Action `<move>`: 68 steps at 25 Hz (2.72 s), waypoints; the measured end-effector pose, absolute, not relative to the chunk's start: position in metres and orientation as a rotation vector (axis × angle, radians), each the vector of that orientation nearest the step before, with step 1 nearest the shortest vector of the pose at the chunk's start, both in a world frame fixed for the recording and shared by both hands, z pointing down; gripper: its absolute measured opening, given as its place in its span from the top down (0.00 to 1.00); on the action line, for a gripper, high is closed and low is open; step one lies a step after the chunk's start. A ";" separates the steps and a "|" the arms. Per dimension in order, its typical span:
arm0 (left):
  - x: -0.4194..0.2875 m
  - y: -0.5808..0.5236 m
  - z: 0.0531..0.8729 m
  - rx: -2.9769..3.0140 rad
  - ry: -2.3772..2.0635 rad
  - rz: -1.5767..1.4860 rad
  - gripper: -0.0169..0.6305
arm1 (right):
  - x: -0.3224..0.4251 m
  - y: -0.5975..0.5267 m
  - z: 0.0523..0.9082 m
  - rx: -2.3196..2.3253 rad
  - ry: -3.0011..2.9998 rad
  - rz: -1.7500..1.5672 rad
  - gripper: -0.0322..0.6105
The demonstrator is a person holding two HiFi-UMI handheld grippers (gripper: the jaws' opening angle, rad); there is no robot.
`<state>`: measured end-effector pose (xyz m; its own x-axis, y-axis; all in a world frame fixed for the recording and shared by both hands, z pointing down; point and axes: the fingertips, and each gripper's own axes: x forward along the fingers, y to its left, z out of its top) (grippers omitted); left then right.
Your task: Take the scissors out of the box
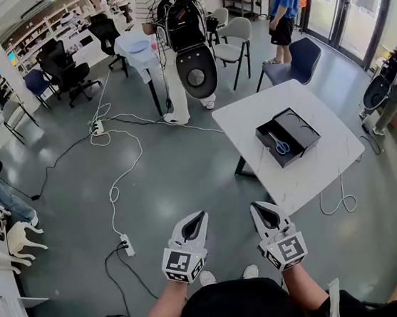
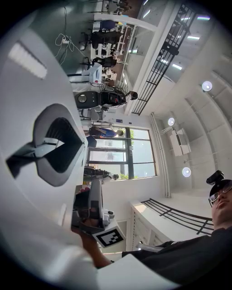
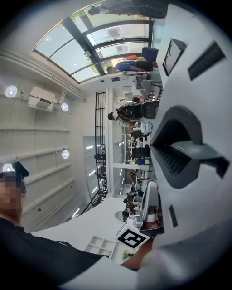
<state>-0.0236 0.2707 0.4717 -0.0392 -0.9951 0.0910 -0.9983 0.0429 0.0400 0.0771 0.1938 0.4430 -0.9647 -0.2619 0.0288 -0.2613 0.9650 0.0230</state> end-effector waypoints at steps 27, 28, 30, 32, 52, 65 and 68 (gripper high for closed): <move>-0.047 0.336 0.486 2.171 -2.107 0.049 0.97 | 0.054 0.259 0.455 0.495 -3.028 -0.019 0.94; -0.047 0.339 0.489 2.175 -2.100 0.054 0.97 | 0.055 0.261 0.460 0.508 -3.023 -0.007 0.94; -0.047 0.342 0.494 2.184 -2.086 0.066 0.97 | 0.059 0.263 0.467 0.533 -3.015 0.015 0.94; -0.042 0.339 0.497 2.192 -2.070 0.072 0.97 | 0.064 0.261 0.470 0.546 -3.011 0.019 0.94; -0.057 0.200 0.491 2.194 -2.069 0.167 0.97 | 0.040 0.122 0.472 0.502 -3.062 0.072 0.94; -0.049 0.099 0.508 2.198 -2.016 0.209 0.97 | 0.056 0.024 0.491 0.492 -3.043 0.113 0.94; -0.049 0.083 0.513 2.209 -1.993 0.209 0.97 | 0.057 0.012 0.498 0.495 -3.025 0.126 0.94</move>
<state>-0.0489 0.0829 0.5127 0.1029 -0.9725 0.2090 -0.9947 -0.1001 0.0239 0.0568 0.0122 0.4978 -0.9452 -0.3149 0.0862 -0.3210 0.9446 -0.0689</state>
